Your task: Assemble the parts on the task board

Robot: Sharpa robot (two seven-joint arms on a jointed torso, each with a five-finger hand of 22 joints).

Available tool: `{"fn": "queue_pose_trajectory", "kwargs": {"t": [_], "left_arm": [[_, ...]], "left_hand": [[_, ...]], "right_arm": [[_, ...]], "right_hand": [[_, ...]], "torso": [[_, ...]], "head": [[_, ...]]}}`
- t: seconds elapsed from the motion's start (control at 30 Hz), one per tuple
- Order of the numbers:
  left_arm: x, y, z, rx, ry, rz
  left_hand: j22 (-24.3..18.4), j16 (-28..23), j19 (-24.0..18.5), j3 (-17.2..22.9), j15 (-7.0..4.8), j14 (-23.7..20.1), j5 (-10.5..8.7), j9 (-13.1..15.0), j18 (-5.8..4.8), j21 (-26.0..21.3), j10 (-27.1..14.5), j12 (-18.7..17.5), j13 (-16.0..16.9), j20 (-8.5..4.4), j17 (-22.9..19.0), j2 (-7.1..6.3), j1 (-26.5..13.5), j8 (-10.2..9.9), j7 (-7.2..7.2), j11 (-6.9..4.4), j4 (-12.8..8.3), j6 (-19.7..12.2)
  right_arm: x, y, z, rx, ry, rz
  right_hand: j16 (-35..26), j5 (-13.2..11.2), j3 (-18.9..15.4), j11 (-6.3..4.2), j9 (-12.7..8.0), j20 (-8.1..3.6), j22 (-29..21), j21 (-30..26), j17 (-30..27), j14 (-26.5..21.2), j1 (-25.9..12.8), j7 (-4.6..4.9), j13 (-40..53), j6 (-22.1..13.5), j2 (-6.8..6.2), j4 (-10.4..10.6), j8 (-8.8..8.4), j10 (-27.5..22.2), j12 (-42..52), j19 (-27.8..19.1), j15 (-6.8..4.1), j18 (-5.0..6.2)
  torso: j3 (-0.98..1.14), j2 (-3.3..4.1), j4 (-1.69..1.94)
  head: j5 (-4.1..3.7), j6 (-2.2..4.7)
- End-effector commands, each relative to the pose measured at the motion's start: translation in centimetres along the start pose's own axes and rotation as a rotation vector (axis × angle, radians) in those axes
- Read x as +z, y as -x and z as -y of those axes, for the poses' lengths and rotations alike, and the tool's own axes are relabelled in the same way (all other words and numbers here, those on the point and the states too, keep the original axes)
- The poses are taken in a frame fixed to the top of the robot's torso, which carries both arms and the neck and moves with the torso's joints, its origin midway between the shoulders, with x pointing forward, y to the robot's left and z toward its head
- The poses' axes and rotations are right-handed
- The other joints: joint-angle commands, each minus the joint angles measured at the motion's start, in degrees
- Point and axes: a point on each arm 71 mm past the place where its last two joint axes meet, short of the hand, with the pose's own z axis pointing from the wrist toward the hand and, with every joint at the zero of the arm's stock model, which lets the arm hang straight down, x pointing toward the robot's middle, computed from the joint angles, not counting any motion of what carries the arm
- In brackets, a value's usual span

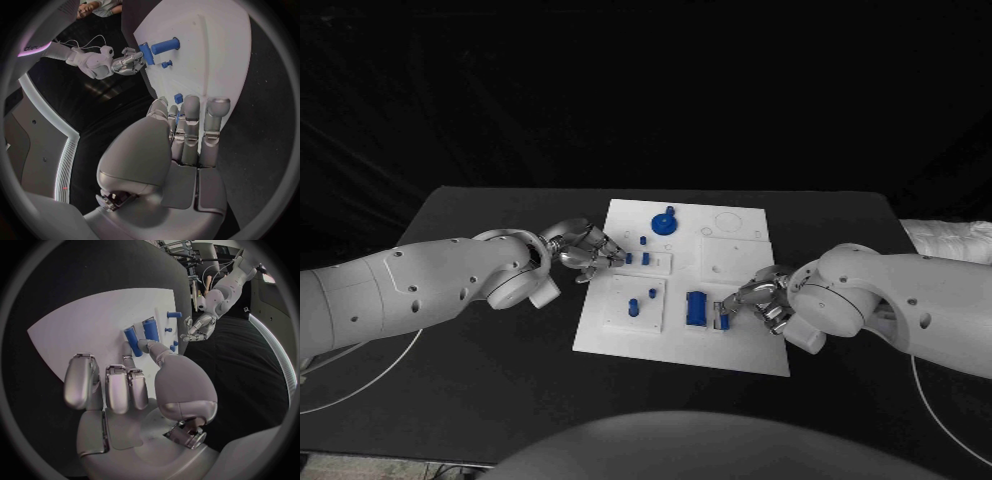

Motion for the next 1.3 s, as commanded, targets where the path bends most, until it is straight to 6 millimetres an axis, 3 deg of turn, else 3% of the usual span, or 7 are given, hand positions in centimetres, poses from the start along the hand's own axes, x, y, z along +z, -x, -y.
{"fn": "queue_pose_trajectory", "kwargs": {"t": [0.03,0.13,0.37,0.5,0.73,1.07,1.3], "left_arm": [[0.06,-0.24,0.15,-0.003,-0.007,-0.022],[0.08,-0.26,0.16,-0.003,-0.007,-0.023],[0.12,-0.31,0.17,-0.003,-0.006,-0.026],[0.12,-0.32,0.17,-0.003,-0.005,-0.027],[0.15,-0.35,0.17,-0.003,-0.004,-0.03],[0.09,-0.31,0.12,-0.004,-0.002,-0.029],[0.12,-0.35,0.14,-0.004,-0.002,-0.031]], "left_hand": [[5.26,-0.32,-0.47,-0.14,0.04,-0.56,0.19,-0.02,1.07,-0.37,0.16,0.33,0.02,-0.07,-0.05,0.21,0.46,-0.01,0.36,-0.04,-0.09,-0.02],[5.26,-0.33,-0.47,-0.13,0.04,-0.57,0.19,-0.02,1.07,-0.39,0.15,0.33,0.02,-0.07,-0.07,0.21,0.49,-0.02,0.36,-0.03,-0.1,-0.02],[5.26,-0.32,-0.48,-0.12,0.05,-0.58,0.21,-0.02,1.07,-0.38,0.13,0.33,0.02,-0.07,-0.05,0.2,0.54,-0.03,0.34,-0.02,-0.11,-0.03],[5.26,-0.34,-0.47,-0.1,0.06,-0.62,0.23,-0.03,1.06,-0.37,0.11,0.33,0.01,-0.06,-0.11,0.19,0.59,-0.03,0.33,-0.01,-0.13,-0.04],[5.26,-0.34,-0.49,-0.08,0.07,-0.64,0.27,-0.03,1.07,-0.41,0.09,0.33,0.01,-0.06,-0.11,0.18,0.67,-0.04,0.31,0.01,-0.15,-0.06],[5.26,-0.33,-0.5,-0.04,0.08,-0.66,0.36,-0.03,1.06,-0.42,0.07,0.33,0.0,-0.05,-0.1,0.17,0.8,-0.05,0.31,0.02,-0.17,-0.07],[5.26,-0.34,-0.49,-0.03,0.09,-0.68,0.41,-0.04,1.06,-0.4,0.07,0.34,0.0,-0.04,-0.14,0.15,0.87,-0.05,0.31,0.03,-0.18,-0.07]], "right_arm": [[0.07,-0.38,-0.07,-0.01,0.003,-0.029],[0.07,-0.38,-0.07,-0.015,0.003,-0.029],[0.04,-0.43,-0.1,-0.028,0.004,-0.027],[0.02,-0.43,-0.09,-0.03,0.005,-0.026],[0.0,-0.41,-0.05,-0.03,0.005,-0.025],[-0.04,-0.33,0.06,-0.031,0.007,-0.024],[-0.09,-0.23,0.17,-0.044,0.008,-0.018]], "right_hand": [[-0.23,-0.66,-0.11,-0.34,-0.04,-0.13,9.48,-0.42,4.05,3.89,0.11,-1.94,15.09,1.71,0.64,0.4,-0.29,5.95,0.22,-0.15,-0.41,0.69],[-0.25,-3.03,-0.42,-0.39,-0.14,-0.14,9.47,-0.49,4.02,3.89,0.2,-2.02,15.09,1.7,0.74,0.49,-0.41,5.95,0.22,-0.16,-0.43,0.69],[-0.24,-12.62,-1.99,-0.5,-0.5,-0.19,9.42,-0.75,4.05,3.92,-0.11,-2.19,15.09,1.89,1.07,1.58,-0.74,5.95,0.22,-0.16,-0.5,0.72],[-0.24,-15.77,-2.86,-0.49,-0.79,-0.2,9.43,-0.77,4.05,3.93,-0.63,-2.19,15.09,2.01,1.14,2.51,-0.97,5.95,0.22,-0.13,-0.5,0.71],[-0.25,-18.84,-4.05,-0.46,-1.2,-0.18,9.44,-0.82,4.04,3.94,-1.37,-2.15,15.09,2.23,1.1,3.81,-1.27,5.95,0.22,-0.09,-0.48,0.71],[-0.19,-26.04,-6.57,-0.36,-1.89,-0.11,9.44,-0.95,4.12,3.96,-1.51,-2.05,15.09,2.53,0.18,5.1,-1.79,5.95,0.22,-0.04,-0.41,0.71],[-0.03,-27.54,-7.35,-0.39,-1.92,-0.11,9.51,-0.76,4.33,4.01,-0.51,-2.12,15.09,2.81,-0.32,4.72,-1.73,5.95,0.22,0.06,-0.42,0.67]], "torso": [[-0.01,0.02,-0.02],[-0.01,0.0,-0.02],[0.0,-0.01,-0.03],[-0.01,0.02,-0.01],[0.0,0.01,0.01],[0.01,0.01,-0.01],[0.0,0.01,-0.02]], "head": [[0.12,-0.01],[0.04,-0.01],[0.12,-0.01],[0.15,-0.01],[0.18,-0.01],[0.35,-0.01],[0.38,-0.01]]}}
